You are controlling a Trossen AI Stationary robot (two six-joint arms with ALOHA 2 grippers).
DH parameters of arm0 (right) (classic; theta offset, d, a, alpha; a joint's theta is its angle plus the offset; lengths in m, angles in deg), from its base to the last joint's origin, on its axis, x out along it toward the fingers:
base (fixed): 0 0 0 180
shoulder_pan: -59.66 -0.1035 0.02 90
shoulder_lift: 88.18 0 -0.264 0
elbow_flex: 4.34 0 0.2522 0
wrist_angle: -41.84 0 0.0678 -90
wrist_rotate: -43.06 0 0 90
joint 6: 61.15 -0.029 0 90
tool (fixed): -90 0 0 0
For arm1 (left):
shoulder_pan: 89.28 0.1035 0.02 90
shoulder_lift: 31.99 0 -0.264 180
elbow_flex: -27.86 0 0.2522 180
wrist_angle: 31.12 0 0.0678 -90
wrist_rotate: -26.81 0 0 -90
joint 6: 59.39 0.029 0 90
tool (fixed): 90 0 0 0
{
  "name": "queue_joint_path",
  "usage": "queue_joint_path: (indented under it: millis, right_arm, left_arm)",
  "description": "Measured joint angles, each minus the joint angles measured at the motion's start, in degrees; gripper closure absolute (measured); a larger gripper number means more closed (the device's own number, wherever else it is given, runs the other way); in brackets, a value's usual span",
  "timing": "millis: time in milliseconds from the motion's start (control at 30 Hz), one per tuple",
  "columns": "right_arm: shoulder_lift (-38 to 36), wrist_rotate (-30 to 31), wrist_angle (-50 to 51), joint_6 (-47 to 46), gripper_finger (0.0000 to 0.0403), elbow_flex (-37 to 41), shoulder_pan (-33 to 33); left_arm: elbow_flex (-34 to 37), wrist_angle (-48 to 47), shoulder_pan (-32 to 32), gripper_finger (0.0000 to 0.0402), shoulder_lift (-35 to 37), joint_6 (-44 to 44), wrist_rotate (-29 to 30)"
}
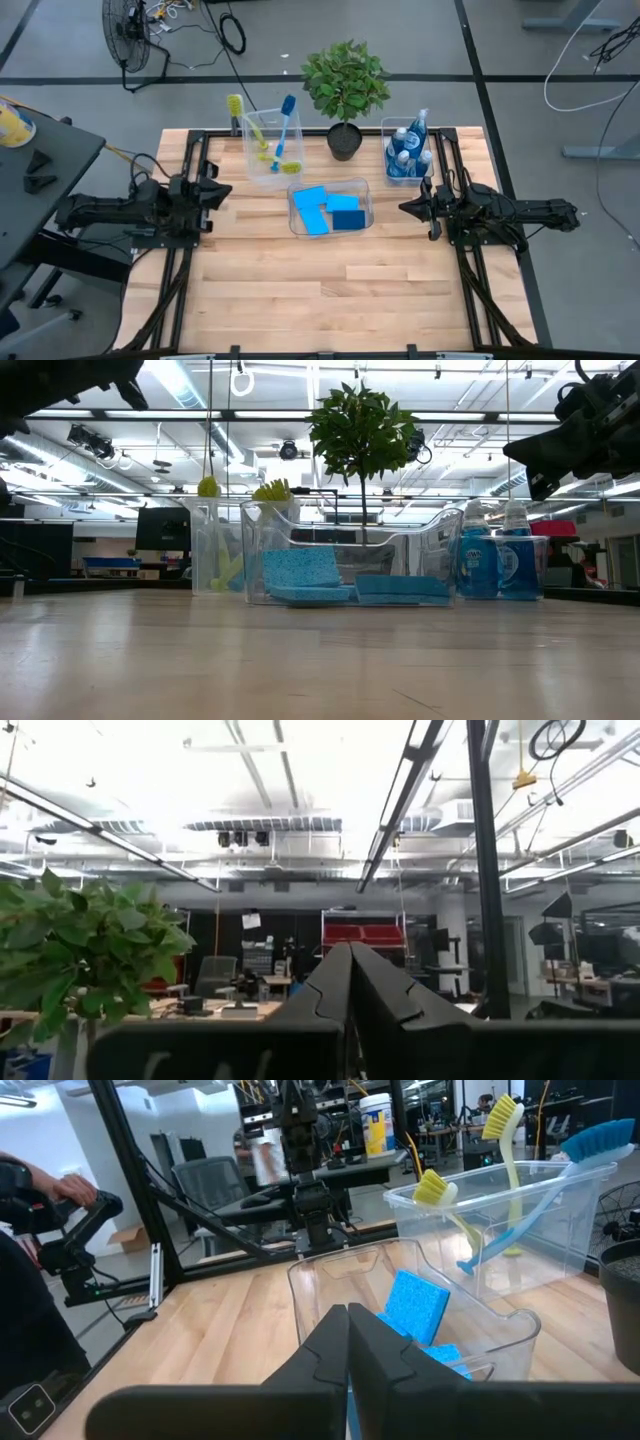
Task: Pick & Place Kitchen Sink Supplies
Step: Return to Home Position
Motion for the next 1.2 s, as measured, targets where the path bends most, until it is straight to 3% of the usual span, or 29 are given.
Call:
queue_joint_path:
  millis: [533,1200]
  right_arm:
    - [0.0,0.0,0.0,0.0,0.0394,0.0,0.0]
    - [0.0,0.0,0.0,0.0,0.0394,0.0,0.0]
  left_arm:
    - [6.1,-1.1,0.4,0.0387,8.3,-0.7,0.0]
    - [6.1,-20.2,0.4,0.0387,16.9,-2.0,0.2]
